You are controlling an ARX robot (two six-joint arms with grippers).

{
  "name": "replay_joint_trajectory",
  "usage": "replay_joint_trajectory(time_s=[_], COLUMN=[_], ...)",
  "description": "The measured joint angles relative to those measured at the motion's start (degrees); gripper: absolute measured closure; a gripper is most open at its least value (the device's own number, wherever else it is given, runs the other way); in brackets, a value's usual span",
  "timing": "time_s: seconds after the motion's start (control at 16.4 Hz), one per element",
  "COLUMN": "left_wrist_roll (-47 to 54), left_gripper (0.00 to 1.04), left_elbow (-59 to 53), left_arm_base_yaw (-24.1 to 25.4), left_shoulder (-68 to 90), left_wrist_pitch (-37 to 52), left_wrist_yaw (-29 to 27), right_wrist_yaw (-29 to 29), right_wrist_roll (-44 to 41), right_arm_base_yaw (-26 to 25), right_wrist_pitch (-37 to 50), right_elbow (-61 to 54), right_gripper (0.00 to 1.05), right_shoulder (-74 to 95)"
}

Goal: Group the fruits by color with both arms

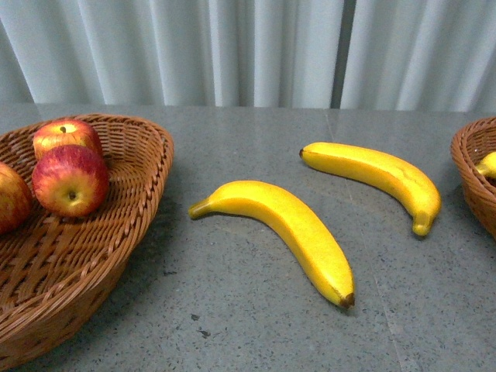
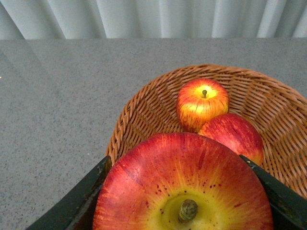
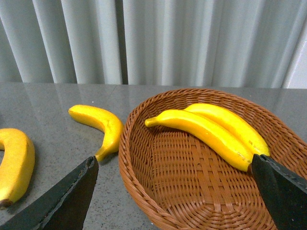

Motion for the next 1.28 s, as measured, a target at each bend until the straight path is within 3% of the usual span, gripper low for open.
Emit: replay_joint_trajectory(time_s=[0.12, 0.18, 0.37, 0.61, 0.92, 1.04, 1.22, 1.28], left_wrist_roll=[-1.01, -1.6, -3.04, -0.55, -1.25, -1.64, -1.64, -1.64], left_gripper=[0.1, 0.06, 0.07, 0.09, 0.28, 0.54, 0.84, 0.99], left_elbow=[-0.02, -0.02, -0.2, -5.25, -11.13, -17.88, -19.85, -21.18], left_arm_base_yaw=[-0.9, -2.23, -6.49, -18.73, -18.6, -14.1, -8.04, -5.88], left_shoulder=[0.02, 0.0, -3.28, -13.25, -22.18, -32.89, -38.05, -39.69], left_wrist_pitch=[0.35, 0.17, 2.29, 4.48, 4.79, 0.26, -0.76, -1.68], left_wrist_yaw=[0.0, 0.13, -3.61, -13.57, -7.39, -2.86, 3.21, 5.42], right_wrist_yaw=[0.0, 0.0, 0.0, 0.0, 0.0, 0.0, 0.0, 0.0], right_wrist_roll=[0.0, 0.0, 0.0, 0.0, 0.0, 0.02, 0.0, 0.0], right_arm_base_yaw=[0.0, 0.0, 0.0, 0.0, 0.0, 0.0, 0.0, 0.0], right_wrist_pitch=[0.0, 0.0, 0.0, 0.0, -0.02, 0.0, 0.0, 0.0], right_elbow=[0.0, 0.0, 0.0, 0.0, 0.0, 0.0, 0.0, 0.0], right_gripper=[0.06, 0.06, 0.06, 0.06, 0.06, 0.06, 0.06, 0.06], right_shoulder=[0.0, 0.0, 0.0, 0.0, 0.0, 0.0, 0.0, 0.0])
